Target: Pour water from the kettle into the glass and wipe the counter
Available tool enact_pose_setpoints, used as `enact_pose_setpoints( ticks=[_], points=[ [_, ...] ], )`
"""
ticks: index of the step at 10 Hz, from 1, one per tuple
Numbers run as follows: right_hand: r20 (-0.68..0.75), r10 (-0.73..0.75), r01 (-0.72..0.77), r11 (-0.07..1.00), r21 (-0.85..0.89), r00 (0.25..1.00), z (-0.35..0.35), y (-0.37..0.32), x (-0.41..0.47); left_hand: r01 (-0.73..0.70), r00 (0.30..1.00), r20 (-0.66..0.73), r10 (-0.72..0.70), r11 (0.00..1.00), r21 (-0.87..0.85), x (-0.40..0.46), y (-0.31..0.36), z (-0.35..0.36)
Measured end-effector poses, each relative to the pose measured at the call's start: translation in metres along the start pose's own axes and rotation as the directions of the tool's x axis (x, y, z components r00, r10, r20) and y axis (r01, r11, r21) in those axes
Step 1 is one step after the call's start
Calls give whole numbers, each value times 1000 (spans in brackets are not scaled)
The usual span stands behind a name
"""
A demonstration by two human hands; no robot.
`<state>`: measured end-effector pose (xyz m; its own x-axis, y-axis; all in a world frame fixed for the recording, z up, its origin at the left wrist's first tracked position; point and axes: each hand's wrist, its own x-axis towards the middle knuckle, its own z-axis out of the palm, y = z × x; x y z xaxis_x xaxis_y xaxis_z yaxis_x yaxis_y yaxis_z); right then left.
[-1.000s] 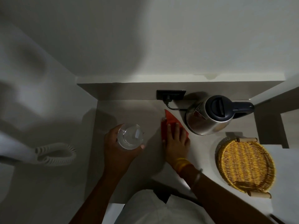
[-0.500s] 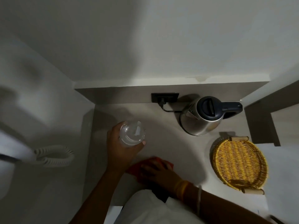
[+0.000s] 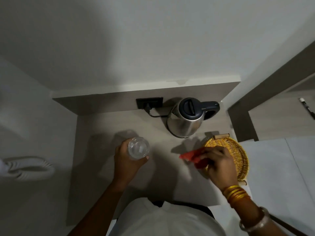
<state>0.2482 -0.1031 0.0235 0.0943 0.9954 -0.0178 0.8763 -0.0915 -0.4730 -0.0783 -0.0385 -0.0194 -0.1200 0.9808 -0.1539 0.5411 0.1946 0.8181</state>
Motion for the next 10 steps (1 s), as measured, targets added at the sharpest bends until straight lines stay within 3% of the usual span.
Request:
enact_pose_setpoints(
  ticks=[1, 3, 4, 7, 10],
  points=[
    [-125, 203, -209, 977, -35, 971, -7, 38, 1, 49, 998, 28, -49, 999, 10, 0, -6, 14],
    [91, 327, -322, 944, -64, 941, 11, 86, -2, 65, 997, 46, -65, 998, 2, 4, -13, 31],
    [117, 344, -335, 938, -93, 932, 25, 87, -3, 60, 998, 34, -61, 998, 4, 6, -12, 36],
    [144, 219, -195, 967, -162, 965, 37, 41, 6, 37, 999, 32, -37, 999, -6, 2, -15, 45],
    [-63, -22, 20, 999, -43, 998, 32, -27, 38, 18, 999, 33, -17, 999, -32, -5, 1, 41]
  ],
)
